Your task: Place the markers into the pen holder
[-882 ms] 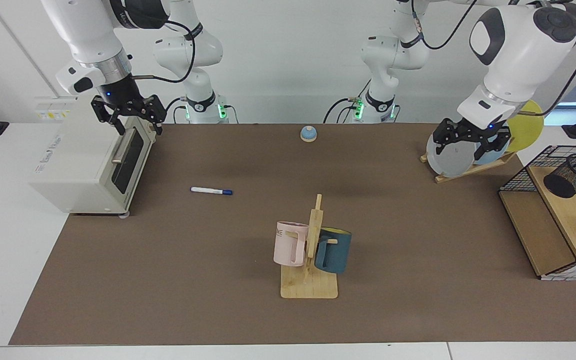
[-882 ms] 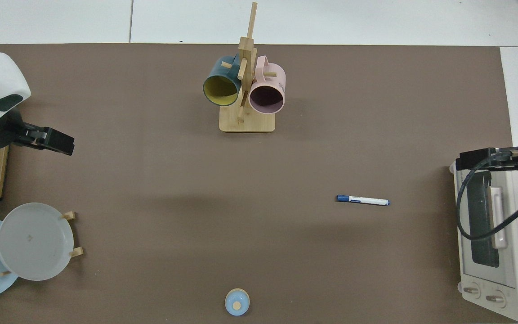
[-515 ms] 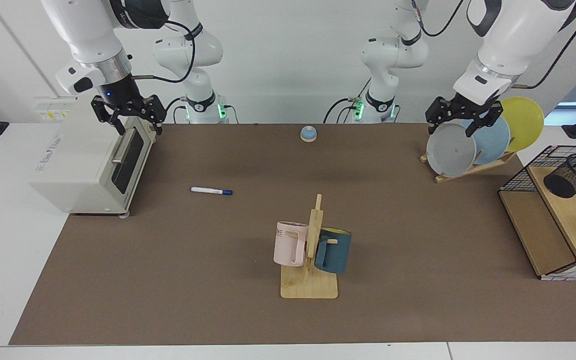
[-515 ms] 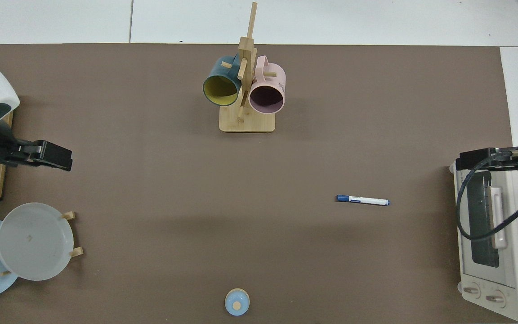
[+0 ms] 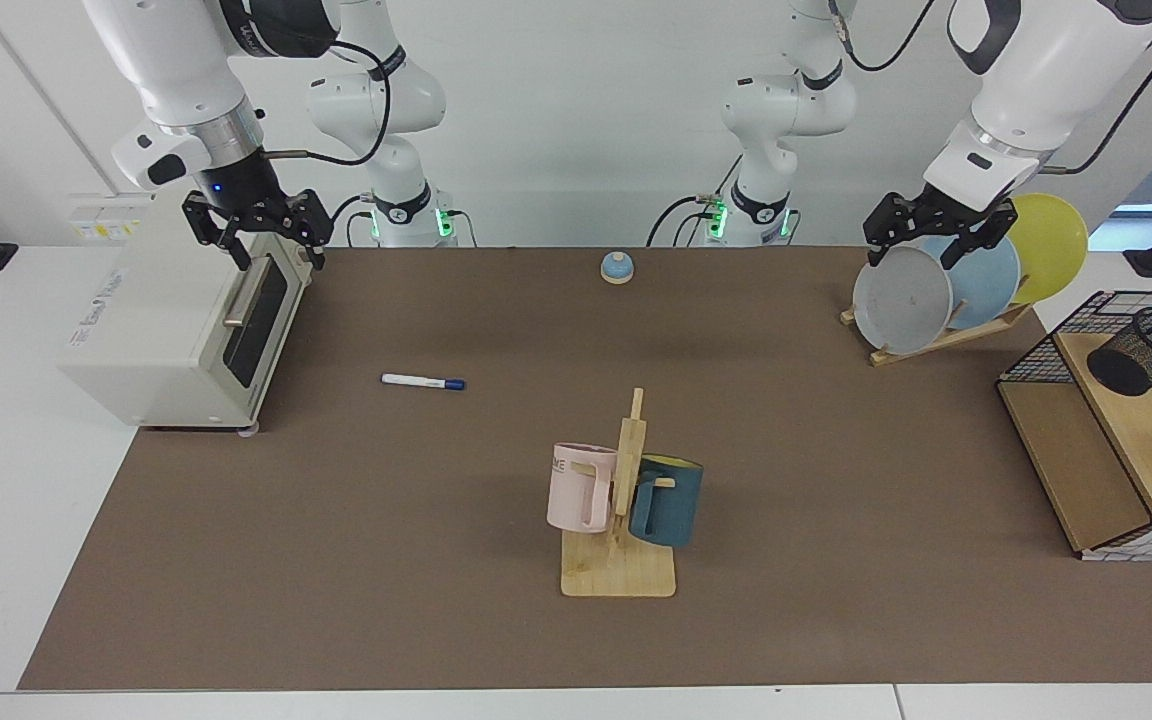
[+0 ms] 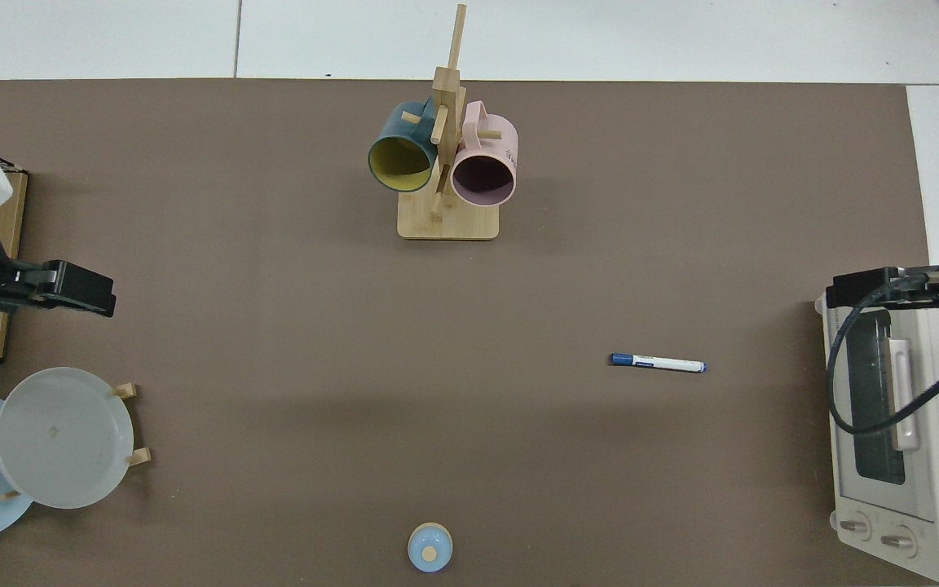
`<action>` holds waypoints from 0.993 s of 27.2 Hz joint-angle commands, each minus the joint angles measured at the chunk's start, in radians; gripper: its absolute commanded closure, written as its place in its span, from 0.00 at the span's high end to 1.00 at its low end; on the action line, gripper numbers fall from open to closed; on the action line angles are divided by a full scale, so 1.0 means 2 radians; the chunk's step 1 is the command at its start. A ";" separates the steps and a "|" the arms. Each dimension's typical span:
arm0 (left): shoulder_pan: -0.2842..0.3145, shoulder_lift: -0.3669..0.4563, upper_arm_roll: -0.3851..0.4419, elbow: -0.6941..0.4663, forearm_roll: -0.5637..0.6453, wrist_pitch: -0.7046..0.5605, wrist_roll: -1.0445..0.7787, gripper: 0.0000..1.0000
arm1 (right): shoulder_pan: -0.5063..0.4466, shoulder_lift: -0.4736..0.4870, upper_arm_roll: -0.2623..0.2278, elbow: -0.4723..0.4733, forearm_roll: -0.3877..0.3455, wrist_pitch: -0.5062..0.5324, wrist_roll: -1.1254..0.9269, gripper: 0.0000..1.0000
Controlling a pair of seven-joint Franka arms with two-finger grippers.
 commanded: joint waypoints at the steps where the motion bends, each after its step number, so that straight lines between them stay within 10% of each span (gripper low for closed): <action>1: 0.003 -0.018 -0.006 -0.023 0.005 0.006 -0.006 1.00 | -0.018 -0.004 0.002 -0.013 0.002 0.034 0.011 1.00; 27: 0.000 -0.051 -0.002 -0.110 0.006 0.079 0.002 1.00 | 0.028 -0.001 0.005 -0.185 0.054 0.132 0.611 1.00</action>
